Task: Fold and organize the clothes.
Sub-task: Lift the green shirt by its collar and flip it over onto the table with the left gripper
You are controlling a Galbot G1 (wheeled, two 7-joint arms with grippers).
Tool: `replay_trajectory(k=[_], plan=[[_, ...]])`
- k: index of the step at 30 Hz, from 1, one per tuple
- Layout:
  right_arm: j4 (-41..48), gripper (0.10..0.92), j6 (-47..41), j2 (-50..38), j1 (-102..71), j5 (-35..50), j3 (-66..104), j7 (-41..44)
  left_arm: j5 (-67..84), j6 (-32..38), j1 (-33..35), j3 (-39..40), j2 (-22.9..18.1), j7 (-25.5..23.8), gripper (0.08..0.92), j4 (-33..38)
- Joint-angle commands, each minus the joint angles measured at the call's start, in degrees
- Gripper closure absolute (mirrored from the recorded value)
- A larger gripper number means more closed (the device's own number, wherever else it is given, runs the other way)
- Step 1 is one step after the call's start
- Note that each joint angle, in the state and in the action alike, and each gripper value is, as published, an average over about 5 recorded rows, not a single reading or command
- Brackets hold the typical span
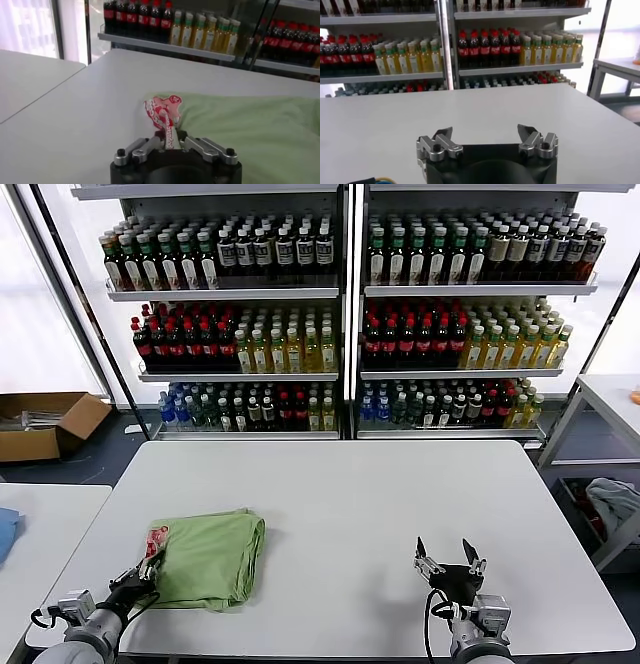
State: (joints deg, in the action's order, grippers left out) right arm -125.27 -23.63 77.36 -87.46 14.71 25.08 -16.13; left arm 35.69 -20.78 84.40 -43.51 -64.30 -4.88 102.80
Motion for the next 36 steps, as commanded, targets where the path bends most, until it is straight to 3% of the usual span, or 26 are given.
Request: replay_trajectory(k=[1, 4, 12, 16, 19, 25, 31, 36], plan=[[-0.1, 0.203, -0.04, -0.35, 0.13, 0.16, 0.32, -0.01, 0.56, 1.34, 0.94, -4.18, 3.39, -0.31, 0.834, -0.92], [-0.06, 0.203, -0.06, -0.71, 0.22, 0.3, 0.45, 0.02, 1.54, 1.83, 2.12, -9.05, 7.67, -0.83, 0.869, -2.23], [0.53, 0.203, -0.23, -1.17, 0.97, 0.57, 0.14, 0.05, 0.34, 4.63, 2.4, -22.35, 23.64, -3.68, 0.872, -8.3], [0.71, 0.203, -0.17, -1.01, 0.97, 0.58, 0.03, 0.07, -0.47, 4.57, 2.29, -22.98, 26.66, -4.05, 0.872, -7.95], [0.72, 0.203, -0.11, -0.99, 0.83, 0.62, 0.26, 0.07, -1.88, 4.54, 1.87, -20.79, 25.26, -4.12, 0.872, -7.37], [1.05, 0.203, 0.09, -0.96, 0.37, 0.53, 0.64, 0.02, -4.06, 4.0, 2.88, -14.31, 17.95, -3.58, 0.872, -3.05], [1.55, 0.203, 0.24, -0.09, -0.28, -0.26, 0.45, 0.04, 1.97, 0.4, 1.22, -3.12, 8.03, 4.34, 0.872, 15.66], [0.88, 0.203, 0.25, 1.11, -1.31, -1.21, 0.39, 0.06, -1.56, -0.73, -2.26, 11.76, -2.03, 9.71, 0.872, 28.99]])
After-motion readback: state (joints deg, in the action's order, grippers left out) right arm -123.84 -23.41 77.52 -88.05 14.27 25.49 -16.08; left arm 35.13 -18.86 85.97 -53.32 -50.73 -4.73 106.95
